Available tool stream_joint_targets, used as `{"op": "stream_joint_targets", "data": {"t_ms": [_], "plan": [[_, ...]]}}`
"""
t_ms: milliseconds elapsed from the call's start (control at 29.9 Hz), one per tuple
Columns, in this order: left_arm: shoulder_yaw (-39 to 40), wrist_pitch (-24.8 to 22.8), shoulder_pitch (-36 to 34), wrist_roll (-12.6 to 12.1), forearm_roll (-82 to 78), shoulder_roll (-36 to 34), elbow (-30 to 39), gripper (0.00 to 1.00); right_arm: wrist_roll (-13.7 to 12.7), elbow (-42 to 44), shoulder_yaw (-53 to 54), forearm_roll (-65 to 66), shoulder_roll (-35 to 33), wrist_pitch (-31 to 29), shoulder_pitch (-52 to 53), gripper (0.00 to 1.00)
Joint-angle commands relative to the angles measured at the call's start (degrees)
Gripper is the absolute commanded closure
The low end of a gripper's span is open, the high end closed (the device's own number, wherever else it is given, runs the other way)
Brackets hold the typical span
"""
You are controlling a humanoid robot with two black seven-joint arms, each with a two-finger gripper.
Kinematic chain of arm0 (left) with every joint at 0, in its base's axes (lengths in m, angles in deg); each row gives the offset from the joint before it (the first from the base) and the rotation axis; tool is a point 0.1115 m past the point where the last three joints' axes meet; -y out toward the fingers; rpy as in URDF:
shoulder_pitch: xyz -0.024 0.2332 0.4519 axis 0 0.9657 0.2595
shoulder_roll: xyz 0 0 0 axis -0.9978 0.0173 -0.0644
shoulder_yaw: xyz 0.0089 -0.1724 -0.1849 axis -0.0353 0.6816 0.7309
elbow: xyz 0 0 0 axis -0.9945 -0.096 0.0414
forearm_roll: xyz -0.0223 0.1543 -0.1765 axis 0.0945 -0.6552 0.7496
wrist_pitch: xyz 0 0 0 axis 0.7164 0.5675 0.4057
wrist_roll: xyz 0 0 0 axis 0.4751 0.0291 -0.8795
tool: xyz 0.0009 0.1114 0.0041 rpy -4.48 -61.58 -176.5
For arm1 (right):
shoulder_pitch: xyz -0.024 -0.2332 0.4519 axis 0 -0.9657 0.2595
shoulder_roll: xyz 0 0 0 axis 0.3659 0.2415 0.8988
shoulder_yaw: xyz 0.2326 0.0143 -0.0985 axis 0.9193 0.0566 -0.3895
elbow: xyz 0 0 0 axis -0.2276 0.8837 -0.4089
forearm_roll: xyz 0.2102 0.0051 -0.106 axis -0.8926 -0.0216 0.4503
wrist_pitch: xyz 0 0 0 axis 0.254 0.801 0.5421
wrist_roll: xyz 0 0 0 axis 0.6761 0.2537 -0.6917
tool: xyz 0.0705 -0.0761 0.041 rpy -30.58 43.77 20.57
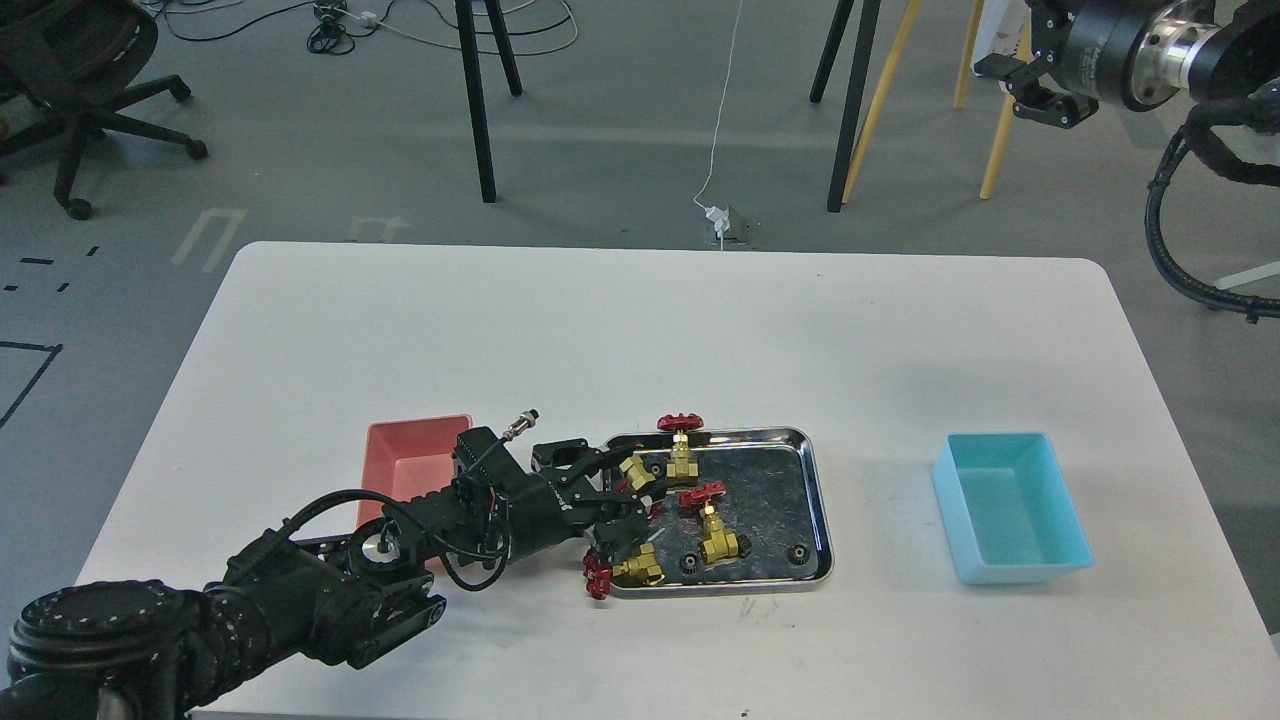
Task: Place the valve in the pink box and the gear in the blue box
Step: 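Lift the brass valve and lower it into the pink box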
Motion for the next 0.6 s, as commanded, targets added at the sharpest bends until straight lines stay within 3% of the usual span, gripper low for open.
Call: {"op": "stream_joint_targets", "data": {"t_ms": [0,234,569], "plan": [[-0.64,0.00,-0.08,0.00,0.28,-0.42,-0.12,0.91,0.06,1.05,0.00,0.08,0.87,-0.02,0.06,0.02],[0.68,0.00,-0.61,0.00,1.41,-4.01,1.80,0.94,-0.03,4.83,-0.08,0.08,3.50,-0.45,-0.03,0.02],[1.56,0.00,-3.24,0.00,14.07,-16.92,17.09,0.93,-0.03,5.98,-0.17,0.26,6.23,-0.63,-0.20,0.02]]}}
